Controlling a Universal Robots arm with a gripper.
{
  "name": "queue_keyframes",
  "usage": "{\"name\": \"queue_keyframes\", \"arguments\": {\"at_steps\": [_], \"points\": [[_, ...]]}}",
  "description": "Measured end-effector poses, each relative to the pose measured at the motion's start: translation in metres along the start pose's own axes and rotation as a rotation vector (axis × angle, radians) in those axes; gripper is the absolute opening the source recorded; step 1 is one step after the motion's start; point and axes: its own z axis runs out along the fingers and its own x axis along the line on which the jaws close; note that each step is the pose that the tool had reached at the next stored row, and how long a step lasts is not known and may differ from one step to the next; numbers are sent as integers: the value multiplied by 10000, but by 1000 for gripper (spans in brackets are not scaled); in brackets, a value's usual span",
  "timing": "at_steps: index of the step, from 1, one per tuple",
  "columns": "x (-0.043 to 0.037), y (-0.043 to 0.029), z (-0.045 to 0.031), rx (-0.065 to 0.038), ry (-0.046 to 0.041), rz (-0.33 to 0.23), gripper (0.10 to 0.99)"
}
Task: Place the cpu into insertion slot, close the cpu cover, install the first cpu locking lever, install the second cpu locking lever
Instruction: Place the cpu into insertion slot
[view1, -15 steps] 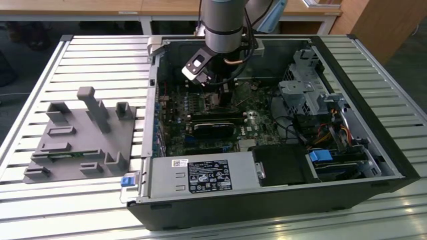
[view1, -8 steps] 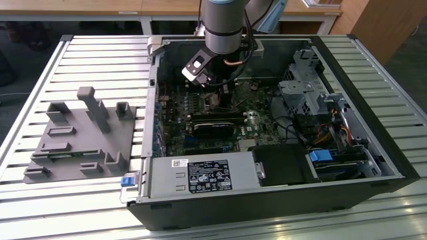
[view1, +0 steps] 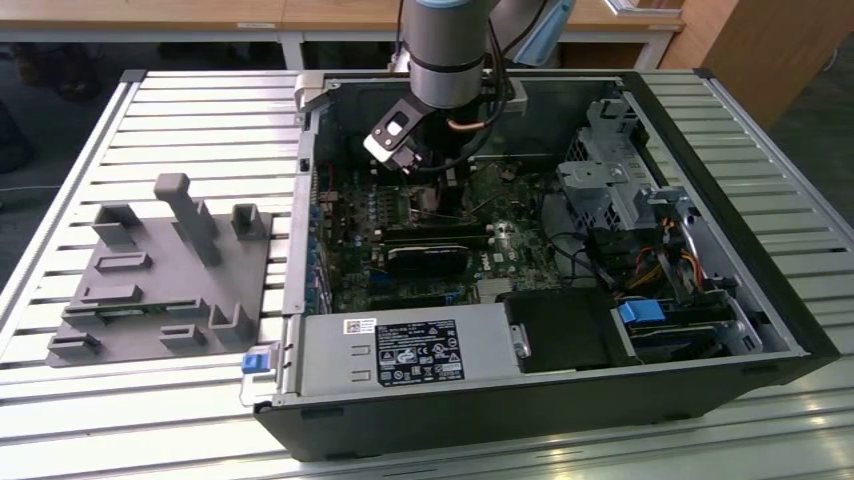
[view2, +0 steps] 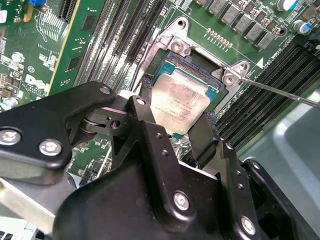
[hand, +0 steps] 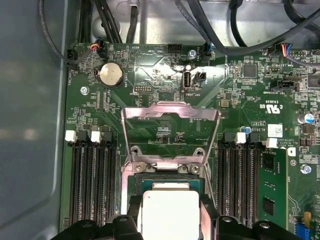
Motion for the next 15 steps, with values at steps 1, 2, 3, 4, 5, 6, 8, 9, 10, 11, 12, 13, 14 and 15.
{"name": "queue_keyframes", "arguments": {"at_steps": [1, 2, 3, 4, 5, 6, 8, 9, 10, 11, 12, 13, 14, 15], "points": [[2, 0, 3, 0, 0, 1, 541], [3, -1, 8, 0, 0, 1, 541], [4, -1, 13, 0, 0, 2, 541], [5, -1, 19, 1, -1, 2, 541], [7, -2, 26, 4, -3, 4, 541], [8, -2, 33, 7, -4, 3, 541], [10, -3, 48, 11, -6, 3, 541], [11, -4, 55, 12, -8, 3, 541], [12, -4, 61, 13, -8, 4, 541], [13, -5, 65, 14, -8, 4, 541], [14, -5, 68, 14, -9, 4, 541], [15, -5, 71, 15, -9, 3, 541], [16, -6, 74, 14, -9, 3, 541], [17, -6, 77, 15, -9, 3, 541]]}}
